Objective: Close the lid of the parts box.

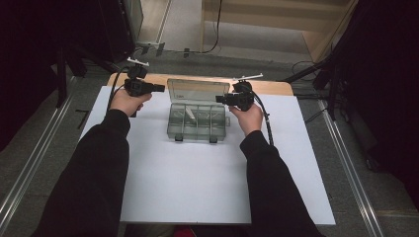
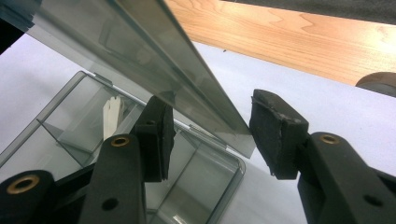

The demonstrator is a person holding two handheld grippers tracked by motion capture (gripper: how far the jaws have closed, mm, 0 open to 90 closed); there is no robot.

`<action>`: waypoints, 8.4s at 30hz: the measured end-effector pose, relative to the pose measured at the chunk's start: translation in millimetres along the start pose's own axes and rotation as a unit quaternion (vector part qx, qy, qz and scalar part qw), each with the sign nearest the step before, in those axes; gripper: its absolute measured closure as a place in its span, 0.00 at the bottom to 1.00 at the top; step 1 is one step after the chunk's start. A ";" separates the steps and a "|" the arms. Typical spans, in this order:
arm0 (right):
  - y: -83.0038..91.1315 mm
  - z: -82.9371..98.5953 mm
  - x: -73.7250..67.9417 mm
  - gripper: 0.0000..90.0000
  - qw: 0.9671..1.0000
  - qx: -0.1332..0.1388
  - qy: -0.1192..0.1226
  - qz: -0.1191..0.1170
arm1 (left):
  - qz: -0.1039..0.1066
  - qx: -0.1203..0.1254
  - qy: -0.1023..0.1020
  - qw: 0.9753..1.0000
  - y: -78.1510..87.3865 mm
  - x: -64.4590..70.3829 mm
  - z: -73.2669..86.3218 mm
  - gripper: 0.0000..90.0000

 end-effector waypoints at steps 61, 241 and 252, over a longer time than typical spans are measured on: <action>57.3 -13.4 15.0 1.00 0.998 -0.055 -0.014 -0.017 | 0.036 0.000 -0.029 0.999 1.7 26.8 -5.8 0.97; 77.0 92.0 -102.3 0.28 0.982 -0.033 0.114 -0.147 | 0.126 -0.041 -0.087 0.987 26.3 77.7 156.2 0.32; 78.2 101.5 -111.0 0.26 0.980 -0.032 0.123 -0.152 | 0.124 -0.035 -0.104 0.986 29.8 83.9 172.8 0.32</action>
Point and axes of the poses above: each handheld gripper's, and its own axes: y roughly backward along the jaws, z roughly out of its underside, x roughly to its right, the point moved 5 cm from there along -y, roughly forward along the jaws, and after that the axes turned 8 degrees about y, right-handed, at the moved point
